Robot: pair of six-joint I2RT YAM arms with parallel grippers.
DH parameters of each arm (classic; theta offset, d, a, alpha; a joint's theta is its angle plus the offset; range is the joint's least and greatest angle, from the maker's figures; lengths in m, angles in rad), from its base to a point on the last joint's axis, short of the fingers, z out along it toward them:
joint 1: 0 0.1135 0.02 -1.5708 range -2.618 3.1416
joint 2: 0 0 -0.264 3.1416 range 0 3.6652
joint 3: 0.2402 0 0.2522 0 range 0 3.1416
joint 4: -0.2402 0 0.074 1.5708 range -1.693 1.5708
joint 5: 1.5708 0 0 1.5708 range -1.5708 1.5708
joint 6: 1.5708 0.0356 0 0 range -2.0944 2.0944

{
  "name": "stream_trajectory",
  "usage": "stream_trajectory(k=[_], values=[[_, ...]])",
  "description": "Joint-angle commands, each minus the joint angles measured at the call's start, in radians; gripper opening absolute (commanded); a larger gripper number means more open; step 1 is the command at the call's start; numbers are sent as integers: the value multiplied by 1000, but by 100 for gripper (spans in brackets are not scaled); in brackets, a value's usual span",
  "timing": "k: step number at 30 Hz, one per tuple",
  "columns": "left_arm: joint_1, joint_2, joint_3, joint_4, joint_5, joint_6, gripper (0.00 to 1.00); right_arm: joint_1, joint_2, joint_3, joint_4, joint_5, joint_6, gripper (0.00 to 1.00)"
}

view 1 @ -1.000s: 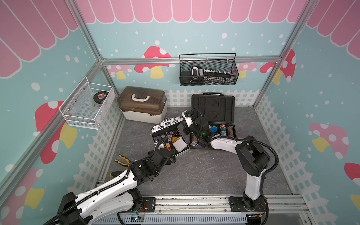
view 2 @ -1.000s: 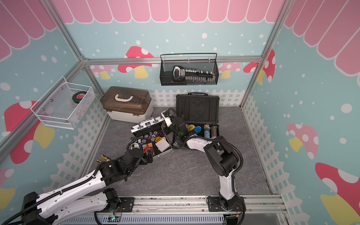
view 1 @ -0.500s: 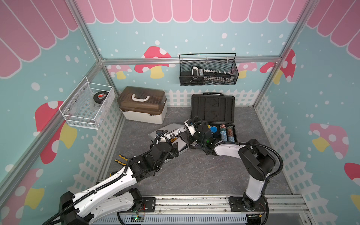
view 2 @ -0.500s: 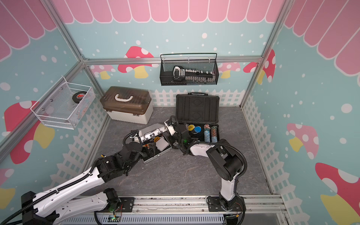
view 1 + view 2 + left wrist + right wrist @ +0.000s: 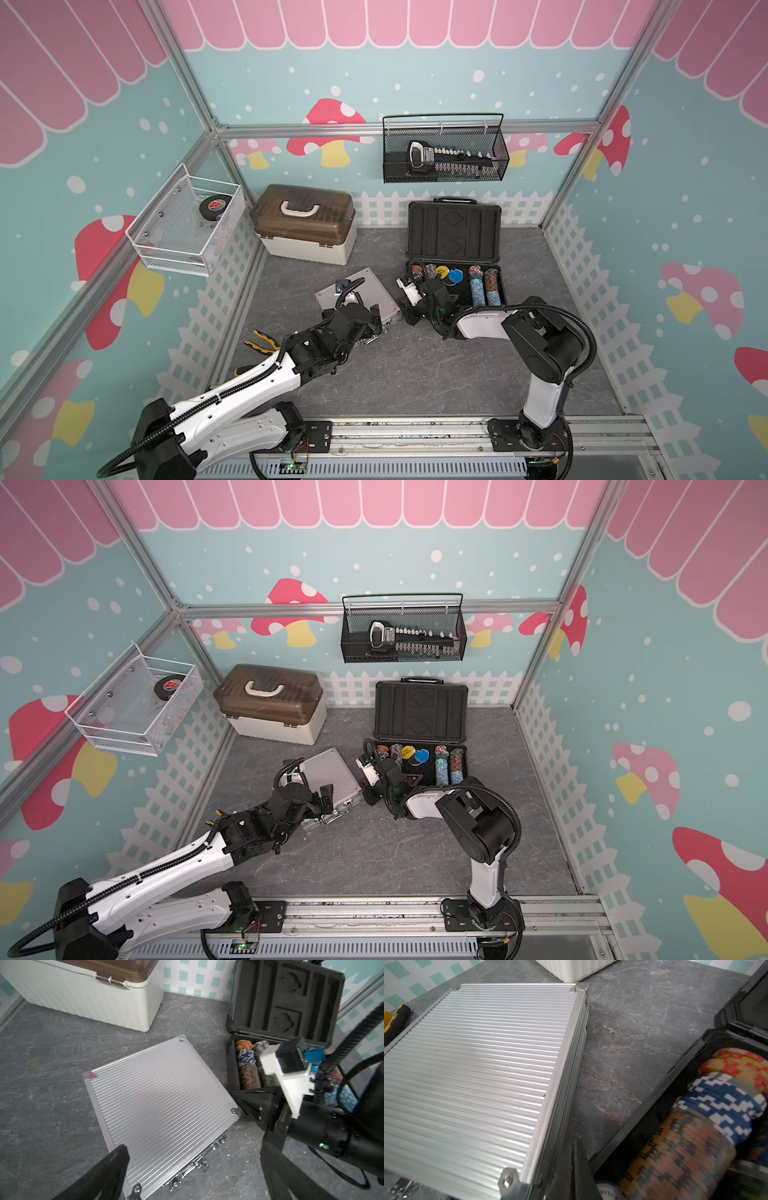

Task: Close the poker set cases
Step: Close the lid of the poker set case, then adjust the poker set case at the center of the board.

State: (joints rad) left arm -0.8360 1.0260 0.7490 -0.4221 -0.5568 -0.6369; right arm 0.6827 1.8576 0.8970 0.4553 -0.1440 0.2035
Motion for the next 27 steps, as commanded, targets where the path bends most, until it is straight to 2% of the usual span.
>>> stream_trajectory(k=[1,12,18,27], values=[[37,21,-35,35,-6,-52,99,8,-10,-24,-129,14,3,2],[184,178,-43,81,85,-133,99,8,-156,-57,-246,24,-50,8],[225,284,-37,124,105,-156,99,8,-143,8,-286,22,-90,9],[293,355,-25,175,159,-128,99,8,-72,145,-321,37,-120,10]])
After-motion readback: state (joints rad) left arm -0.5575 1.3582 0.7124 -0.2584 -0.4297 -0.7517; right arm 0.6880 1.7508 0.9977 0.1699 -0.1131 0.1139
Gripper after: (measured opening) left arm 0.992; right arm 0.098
